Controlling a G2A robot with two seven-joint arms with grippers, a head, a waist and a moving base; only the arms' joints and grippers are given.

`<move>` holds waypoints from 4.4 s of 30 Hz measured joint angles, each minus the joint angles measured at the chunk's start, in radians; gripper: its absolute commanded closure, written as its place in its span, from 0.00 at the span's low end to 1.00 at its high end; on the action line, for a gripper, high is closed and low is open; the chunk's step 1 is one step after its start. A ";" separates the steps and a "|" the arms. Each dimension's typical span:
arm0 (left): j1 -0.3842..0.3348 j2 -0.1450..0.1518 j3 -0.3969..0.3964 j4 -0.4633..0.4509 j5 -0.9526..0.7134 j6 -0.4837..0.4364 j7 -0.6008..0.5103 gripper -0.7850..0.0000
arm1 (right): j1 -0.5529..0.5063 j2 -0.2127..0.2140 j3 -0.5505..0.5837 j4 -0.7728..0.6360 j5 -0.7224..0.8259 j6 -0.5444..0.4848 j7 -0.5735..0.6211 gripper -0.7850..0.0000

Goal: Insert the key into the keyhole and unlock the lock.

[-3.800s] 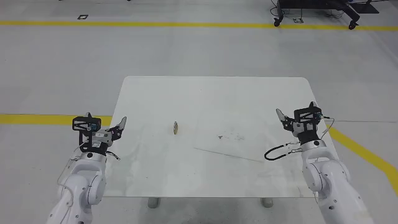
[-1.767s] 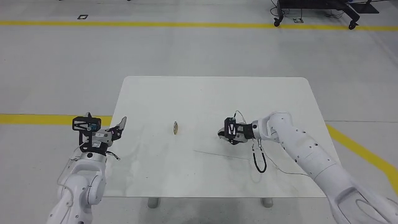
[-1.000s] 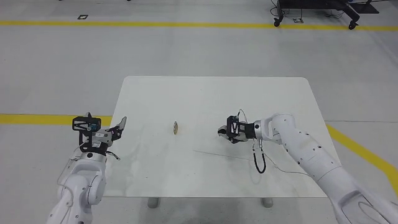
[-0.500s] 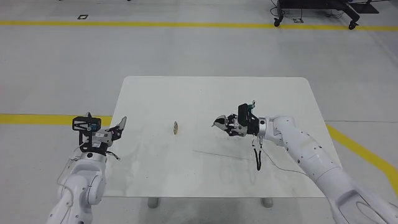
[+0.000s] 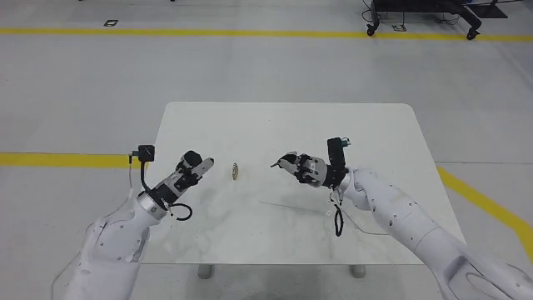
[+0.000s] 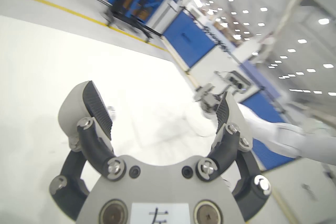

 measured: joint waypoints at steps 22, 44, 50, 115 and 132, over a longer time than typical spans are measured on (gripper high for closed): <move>-0.084 -0.001 0.051 0.079 -0.282 -0.004 -0.189 0.00 | 0.019 -0.001 -0.058 -0.008 0.130 0.000 0.015 1.00; -0.116 -0.021 0.214 0.035 -0.037 -0.099 -0.041 0.37 | 0.013 0.026 -0.158 -0.191 0.798 0.000 0.419 1.00; -0.155 -0.028 0.257 0.044 -0.012 -0.086 0.000 0.54 | 0.019 0.045 -0.144 -0.217 0.980 0.000 0.588 1.00; -0.187 0.008 0.208 0.061 -0.071 -0.047 -0.119 1.00 | -0.136 -0.086 0.298 -0.109 1.414 0.000 1.558 0.20; -0.169 0.043 0.200 -0.041 0.085 0.056 -0.313 1.00 | -0.086 -0.096 0.205 -0.037 1.311 0.000 1.631 0.56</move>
